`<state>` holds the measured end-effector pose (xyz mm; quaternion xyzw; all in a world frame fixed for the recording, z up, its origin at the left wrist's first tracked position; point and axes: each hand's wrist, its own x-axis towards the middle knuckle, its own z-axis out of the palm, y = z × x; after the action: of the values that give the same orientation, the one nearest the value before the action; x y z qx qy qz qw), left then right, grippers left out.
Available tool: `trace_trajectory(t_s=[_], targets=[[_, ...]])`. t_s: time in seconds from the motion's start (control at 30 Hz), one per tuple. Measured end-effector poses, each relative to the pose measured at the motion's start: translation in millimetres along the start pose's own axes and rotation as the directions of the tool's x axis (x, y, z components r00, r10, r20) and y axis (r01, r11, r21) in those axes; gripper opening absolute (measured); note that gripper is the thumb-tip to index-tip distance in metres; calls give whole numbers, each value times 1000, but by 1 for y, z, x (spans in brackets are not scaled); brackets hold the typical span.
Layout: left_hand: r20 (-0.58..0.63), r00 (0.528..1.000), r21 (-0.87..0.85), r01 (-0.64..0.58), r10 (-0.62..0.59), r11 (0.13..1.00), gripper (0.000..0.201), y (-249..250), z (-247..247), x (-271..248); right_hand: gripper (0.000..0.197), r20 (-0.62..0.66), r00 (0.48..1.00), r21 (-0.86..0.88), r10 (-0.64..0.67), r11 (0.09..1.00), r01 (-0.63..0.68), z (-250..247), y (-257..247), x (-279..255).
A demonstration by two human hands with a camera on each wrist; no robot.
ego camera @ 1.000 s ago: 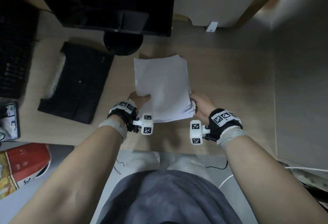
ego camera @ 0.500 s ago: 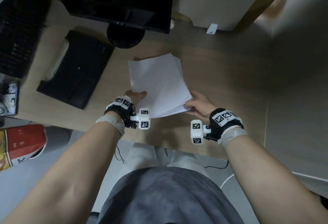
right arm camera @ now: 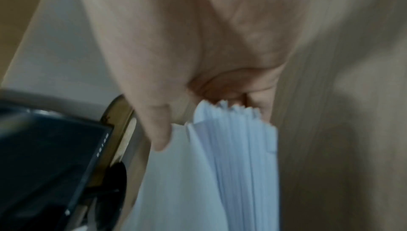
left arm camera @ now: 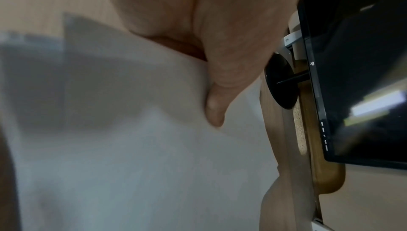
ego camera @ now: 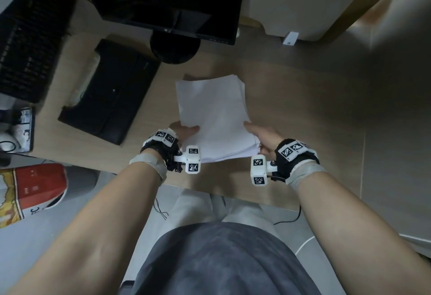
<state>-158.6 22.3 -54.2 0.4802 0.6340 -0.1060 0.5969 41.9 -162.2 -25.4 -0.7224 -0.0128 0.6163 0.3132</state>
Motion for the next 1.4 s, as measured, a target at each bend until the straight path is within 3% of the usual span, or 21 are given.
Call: trace_trajectory(t_s=[0.03, 0.1, 0.17, 0.3, 0.43, 0.57, 0.67, 0.73, 0.83, 0.97, 1.07, 1.13, 1.23, 1.27, 1.4], targets=[[18, 1000, 18, 4, -5, 1000, 78, 3, -4, -5, 46, -39, 999, -144, -8, 990, 2, 7, -5, 2], [17, 1000, 62, -27, 26, 998, 64, 7, -10, -8, 30, -50, 999, -241, -4, 970, -8, 22, -10, 9], [-13, 994, 137, -101, 104, 985, 60, 11, -15, -5, 37, -47, 999, -255, 8, 967, -19, 36, -17, 13], [-21, 962, 150, -266, 272, 952, 61, 30, -25, -7, 52, -116, 989, -205, -88, 977, 63, 48, -35, 6], [-3, 871, 89, -488, 491, 868, 58, 64, -34, -27, 49, -292, 928, -174, -233, 967, 188, 40, -58, -19], [-63, 769, 67, -633, 636, 771, 55, 104, -37, -47, 15, -469, 841, -94, -269, 962, 255, 35, -84, -41], [-100, 749, 47, -654, 655, 755, 48, 132, -34, -58, 13, -483, 826, 20, -290, 940, 341, 26, -102, -48], [-87, 761, 206, -617, 643, 759, 19, 137, -26, -56, 9, -427, 848, 3, -314, 937, 349, 26, -109, -49], [-176, 789, 260, -539, 589, 801, 39, 131, -21, -41, 11, -482, 817, 56, -316, 920, 389, 30, -107, -46], [-126, 763, 347, -565, 634, 749, 44, 122, -22, -43, 18, -528, 778, 85, -340, 890, 448, 34, -101, -45], [-180, 747, 339, -564, 640, 753, 7, 121, -25, -41, 21, -526, 776, 65, -349, 893, 446, 29, -99, -44], [-153, 743, 344, -578, 652, 740, 33, 123, -26, -38, 23, -521, 777, 56, -353, 894, 444, 27, -95, -41], [-105, 706, 230, -668, 700, 708, 54, 124, -30, -38, 60, -479, 774, 113, -415, 845, 523, 24, -89, -38], [-116, 707, 200, -671, 697, 714, 57, 122, -31, -36, 62, -465, 780, 115, -419, 845, 523, 22, -88, -39], [-108, 798, 298, -543, 593, 786, 51, 122, -30, -28, 42, -491, 783, 57, -382, 883, 466, 18, -89, -29]])
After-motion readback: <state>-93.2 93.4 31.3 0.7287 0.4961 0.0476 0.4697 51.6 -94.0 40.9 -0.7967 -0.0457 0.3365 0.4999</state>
